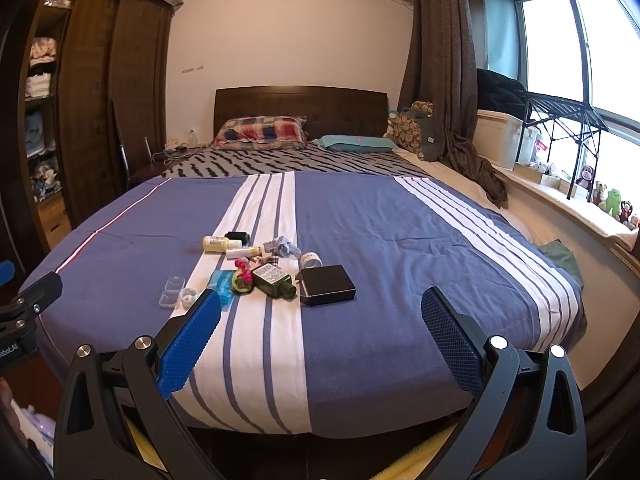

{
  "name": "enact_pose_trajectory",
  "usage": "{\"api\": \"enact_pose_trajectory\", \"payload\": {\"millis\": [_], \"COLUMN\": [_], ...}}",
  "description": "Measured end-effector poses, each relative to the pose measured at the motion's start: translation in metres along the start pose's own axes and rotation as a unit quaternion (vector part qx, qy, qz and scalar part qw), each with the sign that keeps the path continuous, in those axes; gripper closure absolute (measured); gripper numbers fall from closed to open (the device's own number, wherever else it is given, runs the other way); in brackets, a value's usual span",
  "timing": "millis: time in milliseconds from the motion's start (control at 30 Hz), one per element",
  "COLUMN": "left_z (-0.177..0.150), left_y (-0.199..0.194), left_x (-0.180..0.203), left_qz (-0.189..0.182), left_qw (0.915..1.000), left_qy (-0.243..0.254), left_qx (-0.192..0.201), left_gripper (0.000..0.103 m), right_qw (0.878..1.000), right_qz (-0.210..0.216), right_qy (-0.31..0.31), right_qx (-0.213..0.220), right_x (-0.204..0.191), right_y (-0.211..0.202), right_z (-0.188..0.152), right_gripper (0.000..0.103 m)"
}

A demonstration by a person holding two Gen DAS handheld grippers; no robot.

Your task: Collect trash

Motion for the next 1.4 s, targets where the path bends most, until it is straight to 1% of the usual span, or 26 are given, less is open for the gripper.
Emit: {"api": "enact_pose_trajectory", "payload": {"millis": [1400], "left_z": [0.0079], "left_y": [-0.0036], "left_x": [0.0029], "left_qz": [0.003], "left_qw": [1.0000], "left_qy": [0.000], "left_qx": [0.009], "left_gripper": [0.007], "right_qw": [1.000], "right_qz": [0.009], "right_qy": [-0.006], "right_qx": [0.004], "right_x": [-0.0049], "right_y": [-0.0019], "right_z": [0.0035], "right_gripper": [0.003]}}
Point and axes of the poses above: each gripper's, at about its wrist camera, not at the fingertips, and y roughly the way its jaws point, x to its right, z to its top, the point moved 2 cm from there along y, roughly the way its jaws point, and after that the axes turned 12 degrees about -z, right-handed, at the moved point
